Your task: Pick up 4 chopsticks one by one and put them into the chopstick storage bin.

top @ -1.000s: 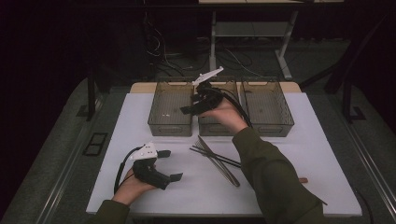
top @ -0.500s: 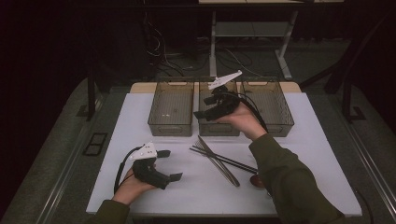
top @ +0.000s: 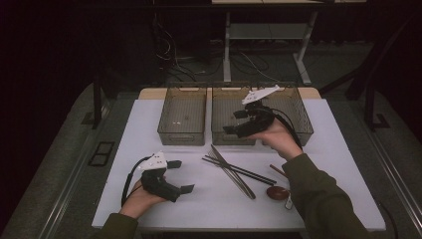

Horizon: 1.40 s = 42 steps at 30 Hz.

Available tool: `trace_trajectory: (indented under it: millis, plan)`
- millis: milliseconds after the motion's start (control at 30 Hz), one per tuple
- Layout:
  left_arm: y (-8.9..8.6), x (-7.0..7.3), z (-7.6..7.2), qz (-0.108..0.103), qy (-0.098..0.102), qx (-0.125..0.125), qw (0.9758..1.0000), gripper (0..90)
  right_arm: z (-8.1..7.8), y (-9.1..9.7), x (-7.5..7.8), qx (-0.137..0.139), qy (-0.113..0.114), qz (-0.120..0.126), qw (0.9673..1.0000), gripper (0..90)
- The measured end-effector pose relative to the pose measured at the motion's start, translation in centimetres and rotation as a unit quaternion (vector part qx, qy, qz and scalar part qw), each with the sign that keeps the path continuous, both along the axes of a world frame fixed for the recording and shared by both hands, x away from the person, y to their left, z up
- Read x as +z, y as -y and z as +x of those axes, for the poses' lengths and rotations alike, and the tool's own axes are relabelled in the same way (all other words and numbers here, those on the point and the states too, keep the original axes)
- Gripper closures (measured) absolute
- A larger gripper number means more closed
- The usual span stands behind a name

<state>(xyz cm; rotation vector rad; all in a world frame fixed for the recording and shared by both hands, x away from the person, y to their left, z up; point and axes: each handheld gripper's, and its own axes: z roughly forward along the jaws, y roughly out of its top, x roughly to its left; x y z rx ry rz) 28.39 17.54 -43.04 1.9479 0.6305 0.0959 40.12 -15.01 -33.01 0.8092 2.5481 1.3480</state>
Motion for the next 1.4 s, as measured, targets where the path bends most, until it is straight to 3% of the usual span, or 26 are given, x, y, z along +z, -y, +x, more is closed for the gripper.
trace_trajectory:
  millis: [967,1400]
  plan:
    - [0.0,-0.1,0.0,0.008,0.005,0.002,0.9999,0.0,-5.9,9.5,-3.1,-0.039,0.012,0.007,0.9992,24.7]
    - [-0.1,-0.1,0.0,0.004,0.006,0.002,1.0,0.0,-8.5,12.9,-4.3,-0.044,-0.001,0.002,0.999,24.7]
